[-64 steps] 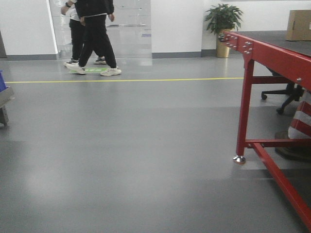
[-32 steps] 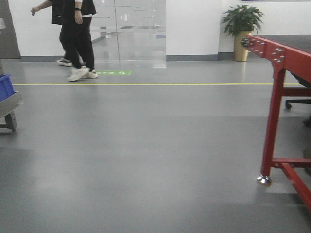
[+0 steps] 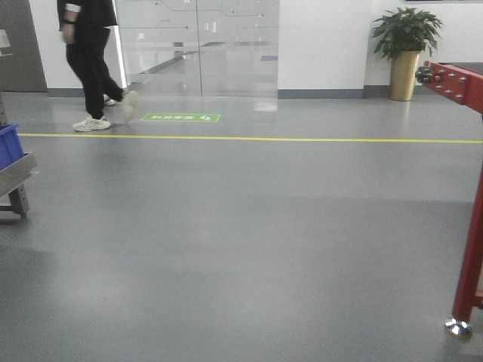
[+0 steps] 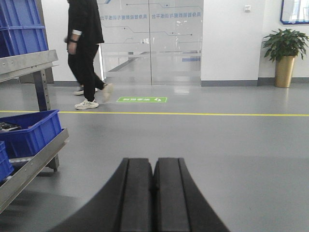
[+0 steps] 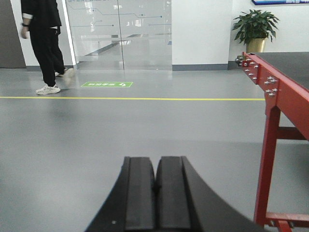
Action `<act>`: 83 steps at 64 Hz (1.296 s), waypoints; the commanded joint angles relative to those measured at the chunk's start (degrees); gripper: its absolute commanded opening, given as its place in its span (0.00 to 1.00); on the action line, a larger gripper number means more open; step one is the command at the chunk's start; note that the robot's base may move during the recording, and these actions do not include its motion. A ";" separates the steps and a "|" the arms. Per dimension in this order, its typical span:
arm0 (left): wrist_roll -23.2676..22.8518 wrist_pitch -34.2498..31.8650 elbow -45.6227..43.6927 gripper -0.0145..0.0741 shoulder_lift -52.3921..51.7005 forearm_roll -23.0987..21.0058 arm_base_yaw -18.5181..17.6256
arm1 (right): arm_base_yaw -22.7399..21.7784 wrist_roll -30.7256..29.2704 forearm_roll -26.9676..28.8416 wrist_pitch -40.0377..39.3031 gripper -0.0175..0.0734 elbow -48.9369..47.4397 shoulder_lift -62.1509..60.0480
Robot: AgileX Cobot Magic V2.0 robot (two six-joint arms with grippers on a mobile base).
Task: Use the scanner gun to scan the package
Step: 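Drive the base forward and turn toward the red conveyor table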
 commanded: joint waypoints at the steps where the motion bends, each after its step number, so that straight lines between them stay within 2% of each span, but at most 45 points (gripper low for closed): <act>1: -0.48 -0.96 -0.22 0.04 -0.22 0.07 0.03 | -0.23 -0.13 -0.37 -0.93 0.02 -0.02 -0.15; 83: -0.48 -0.96 -0.22 0.04 -0.22 0.07 0.03 | -0.23 -0.13 -0.37 -0.93 0.02 -0.02 -0.15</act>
